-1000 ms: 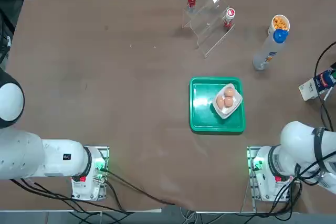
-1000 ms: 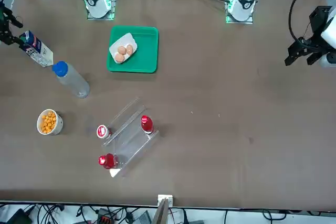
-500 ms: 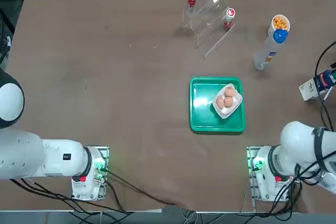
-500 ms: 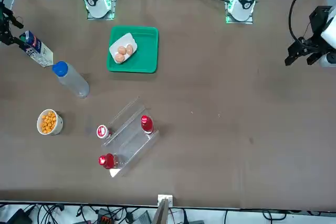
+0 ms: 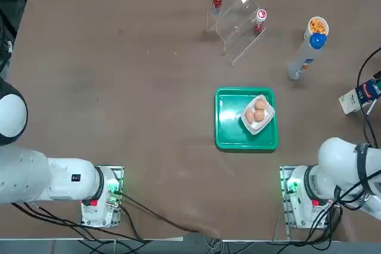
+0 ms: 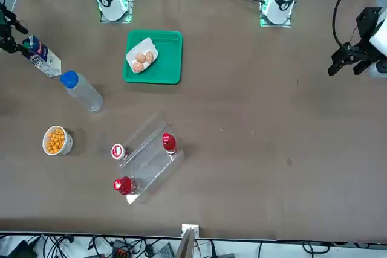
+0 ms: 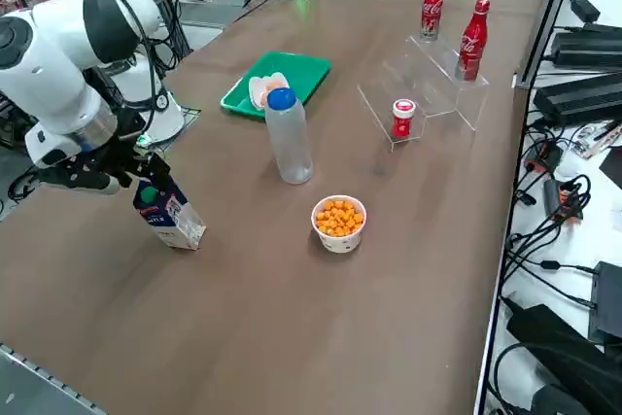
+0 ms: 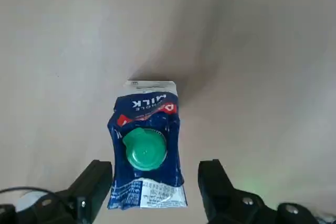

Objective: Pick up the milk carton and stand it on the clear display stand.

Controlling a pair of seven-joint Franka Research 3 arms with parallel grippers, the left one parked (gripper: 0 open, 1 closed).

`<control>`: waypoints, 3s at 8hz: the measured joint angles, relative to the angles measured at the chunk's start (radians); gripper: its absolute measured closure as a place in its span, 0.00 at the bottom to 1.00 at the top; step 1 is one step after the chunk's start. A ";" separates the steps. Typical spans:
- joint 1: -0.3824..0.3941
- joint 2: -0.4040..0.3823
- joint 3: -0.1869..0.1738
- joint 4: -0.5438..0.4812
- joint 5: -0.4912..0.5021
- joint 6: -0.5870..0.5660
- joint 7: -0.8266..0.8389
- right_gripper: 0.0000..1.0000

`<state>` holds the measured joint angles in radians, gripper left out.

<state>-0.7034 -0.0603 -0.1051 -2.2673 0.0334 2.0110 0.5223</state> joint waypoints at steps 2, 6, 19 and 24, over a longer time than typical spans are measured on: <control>0.000 0.004 0.000 0.000 0.003 0.000 -0.004 0.00; -0.003 0.035 -0.003 0.000 0.008 0.018 -0.010 0.00; -0.004 0.063 -0.004 0.012 0.009 0.022 -0.058 0.44; 0.003 0.058 0.005 0.204 0.010 -0.216 -0.184 0.45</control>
<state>-0.7005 -0.0018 -0.1005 -2.0637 0.0430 1.7947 0.3383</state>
